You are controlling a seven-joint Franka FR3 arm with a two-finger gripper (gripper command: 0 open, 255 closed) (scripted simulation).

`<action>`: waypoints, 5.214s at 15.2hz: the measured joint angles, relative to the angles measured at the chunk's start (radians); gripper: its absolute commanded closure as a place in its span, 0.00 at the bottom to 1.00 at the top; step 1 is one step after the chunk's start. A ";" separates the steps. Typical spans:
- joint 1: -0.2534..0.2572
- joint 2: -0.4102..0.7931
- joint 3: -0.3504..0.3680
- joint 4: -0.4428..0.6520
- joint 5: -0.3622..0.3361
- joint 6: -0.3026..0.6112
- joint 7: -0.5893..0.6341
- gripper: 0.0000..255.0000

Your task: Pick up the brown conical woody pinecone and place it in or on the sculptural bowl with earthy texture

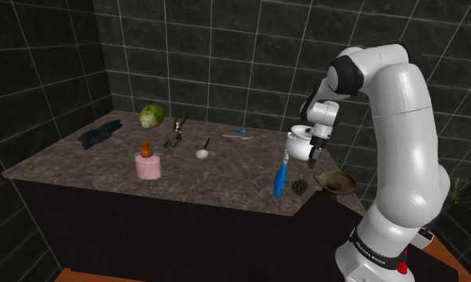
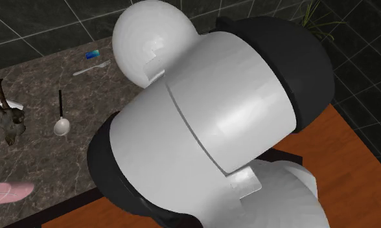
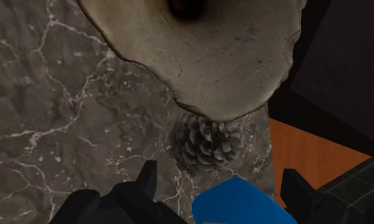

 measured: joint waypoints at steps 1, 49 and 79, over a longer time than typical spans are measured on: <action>-0.032 0.048 0.023 0.043 0.017 -0.012 -0.027 0.00; 0.056 -0.150 0.221 -0.457 0.346 0.810 -0.658 0.00; 0.257 -0.371 -0.047 -0.537 -0.039 0.736 -0.360 1.00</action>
